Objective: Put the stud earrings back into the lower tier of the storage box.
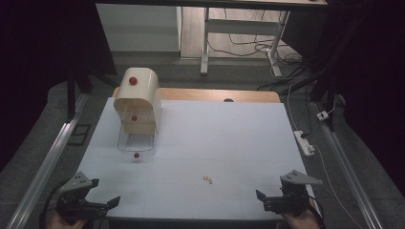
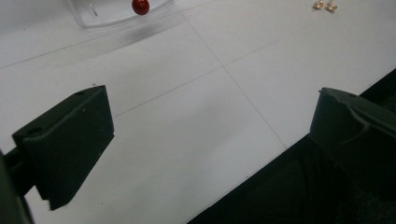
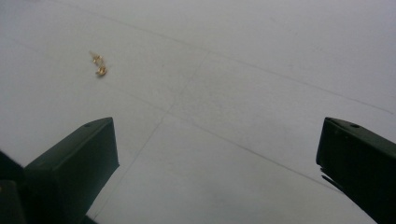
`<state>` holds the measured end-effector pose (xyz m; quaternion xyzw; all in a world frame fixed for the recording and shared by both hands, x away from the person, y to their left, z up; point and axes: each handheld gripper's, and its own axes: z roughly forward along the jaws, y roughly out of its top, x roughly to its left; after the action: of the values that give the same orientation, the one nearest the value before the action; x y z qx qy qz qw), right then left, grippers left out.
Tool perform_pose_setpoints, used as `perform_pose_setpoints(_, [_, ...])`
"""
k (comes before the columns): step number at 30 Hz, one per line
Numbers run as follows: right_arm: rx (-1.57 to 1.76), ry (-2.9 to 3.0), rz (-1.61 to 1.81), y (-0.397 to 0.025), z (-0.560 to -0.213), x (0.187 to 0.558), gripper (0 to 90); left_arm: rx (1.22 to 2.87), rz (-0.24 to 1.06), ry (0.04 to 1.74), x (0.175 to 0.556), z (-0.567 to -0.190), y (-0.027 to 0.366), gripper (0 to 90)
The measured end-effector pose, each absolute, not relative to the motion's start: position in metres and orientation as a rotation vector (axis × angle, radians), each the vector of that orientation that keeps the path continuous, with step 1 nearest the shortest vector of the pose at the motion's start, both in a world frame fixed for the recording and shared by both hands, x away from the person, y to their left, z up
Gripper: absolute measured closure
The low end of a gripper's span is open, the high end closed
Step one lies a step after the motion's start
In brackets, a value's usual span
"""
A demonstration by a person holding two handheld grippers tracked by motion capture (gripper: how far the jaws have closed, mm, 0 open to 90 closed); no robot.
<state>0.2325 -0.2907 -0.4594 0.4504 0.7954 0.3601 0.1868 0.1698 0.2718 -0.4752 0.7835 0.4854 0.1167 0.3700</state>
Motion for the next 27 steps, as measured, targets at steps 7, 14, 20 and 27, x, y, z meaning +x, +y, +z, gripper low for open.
perform_pose_setpoints(7, [1.237, 2.266, 1.018, -0.2866, -0.4591, 0.2288, 0.0, 2.017, 0.291, 1.25, 0.17, -0.4756, 0.2717, 0.0])
perform_pose_setpoints(14, [1.238, 2.293, 1.087, -0.2903, -0.4586, 0.2299, 0.0, 2.037, 0.244, 1.251, 0.1735, -0.477, 0.2714, 0.0])
perform_pose_setpoints(20, [1.23, 2.316, 1.078, -0.2891, -0.459, 0.2307, 0.0, 2.061, 0.239, 1.24, 0.1747, -0.477, 0.2695, 0.0])
perform_pose_setpoints(27, [1.226, 2.335, 1.035, -0.286, -0.46, 0.2317, 0.0, 2.058, 0.257, 1.216, 0.1753, -0.4757, 0.2668, 0.0])
